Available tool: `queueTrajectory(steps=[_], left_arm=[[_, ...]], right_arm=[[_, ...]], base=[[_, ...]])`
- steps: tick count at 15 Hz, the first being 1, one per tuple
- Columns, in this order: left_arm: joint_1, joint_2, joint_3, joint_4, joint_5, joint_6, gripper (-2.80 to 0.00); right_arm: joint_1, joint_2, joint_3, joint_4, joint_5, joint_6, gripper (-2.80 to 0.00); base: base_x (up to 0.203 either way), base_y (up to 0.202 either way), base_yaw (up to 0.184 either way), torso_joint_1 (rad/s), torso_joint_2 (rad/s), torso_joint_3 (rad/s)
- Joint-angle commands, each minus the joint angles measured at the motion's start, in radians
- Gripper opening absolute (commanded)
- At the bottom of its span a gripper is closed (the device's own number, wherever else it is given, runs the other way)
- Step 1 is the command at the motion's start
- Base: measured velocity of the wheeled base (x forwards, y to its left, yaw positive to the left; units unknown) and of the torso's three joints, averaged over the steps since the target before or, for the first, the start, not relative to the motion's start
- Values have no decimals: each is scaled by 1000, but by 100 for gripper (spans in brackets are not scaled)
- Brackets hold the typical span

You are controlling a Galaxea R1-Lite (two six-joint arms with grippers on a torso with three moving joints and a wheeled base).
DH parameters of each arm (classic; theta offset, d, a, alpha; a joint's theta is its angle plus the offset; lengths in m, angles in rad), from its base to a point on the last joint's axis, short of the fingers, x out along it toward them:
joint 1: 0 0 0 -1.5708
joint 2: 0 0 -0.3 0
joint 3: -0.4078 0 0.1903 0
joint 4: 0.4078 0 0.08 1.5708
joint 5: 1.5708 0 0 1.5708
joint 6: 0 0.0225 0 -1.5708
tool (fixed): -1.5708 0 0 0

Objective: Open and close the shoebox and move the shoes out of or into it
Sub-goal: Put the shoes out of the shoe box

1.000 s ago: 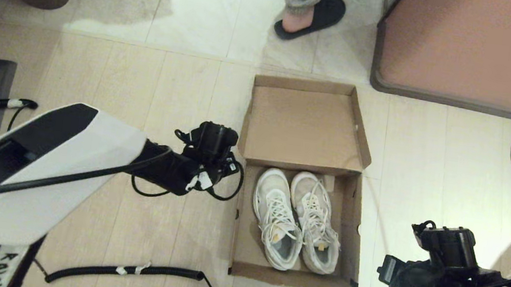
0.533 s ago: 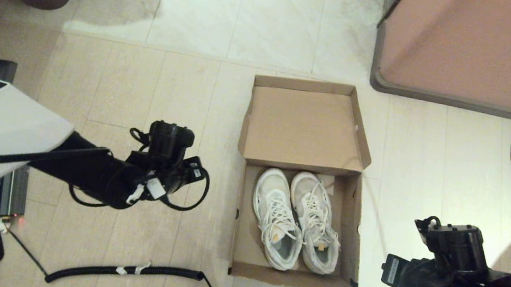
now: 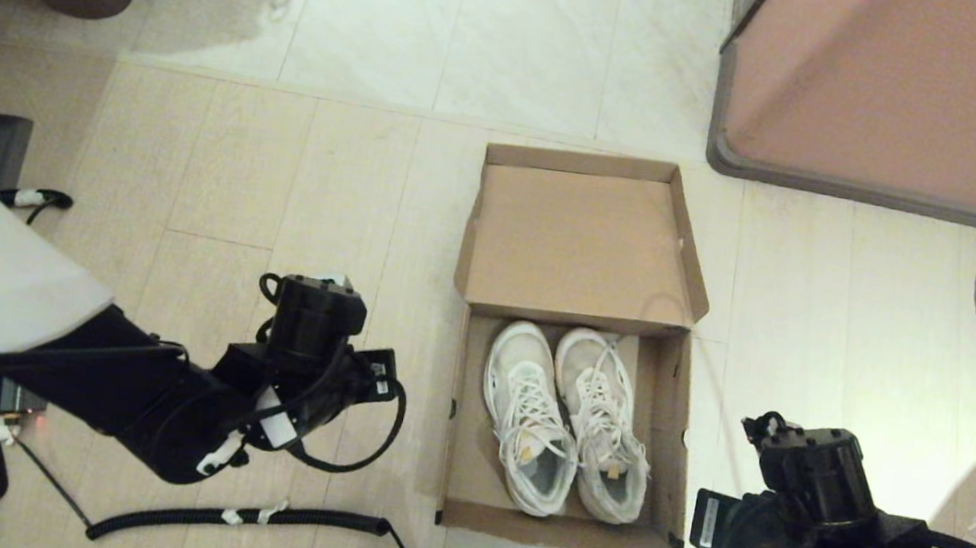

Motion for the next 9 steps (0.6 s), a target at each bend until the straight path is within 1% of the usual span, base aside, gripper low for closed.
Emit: queueTrajectory(steps=[1,3,5,7,9], left_arm=[[-11,6,14,-6,2,0,-280],[-17,46,-21,-9,2,0,-280],[-63,82,-46,-9,4,0,-280],[-86,105,-61,-9,2,-2,-280],[-80,95,-55,-9,4,-6,-280]], right_arm=[[26,38,8,-10,-2,5,-280],[31,126,-25,-33,-11,9,-280],[35,215,-39,-107,-24,10,-280],[86,287,-62,-192,-47,7,-280],[143,324,-109,-210,-61,1,-280]], base=[[0,0,0,0,0,0],[0,0,0,0,0,0],[0,0,0,0,0,0],[0,0,0,0,0,0],[0,0,0,0,0,0]])
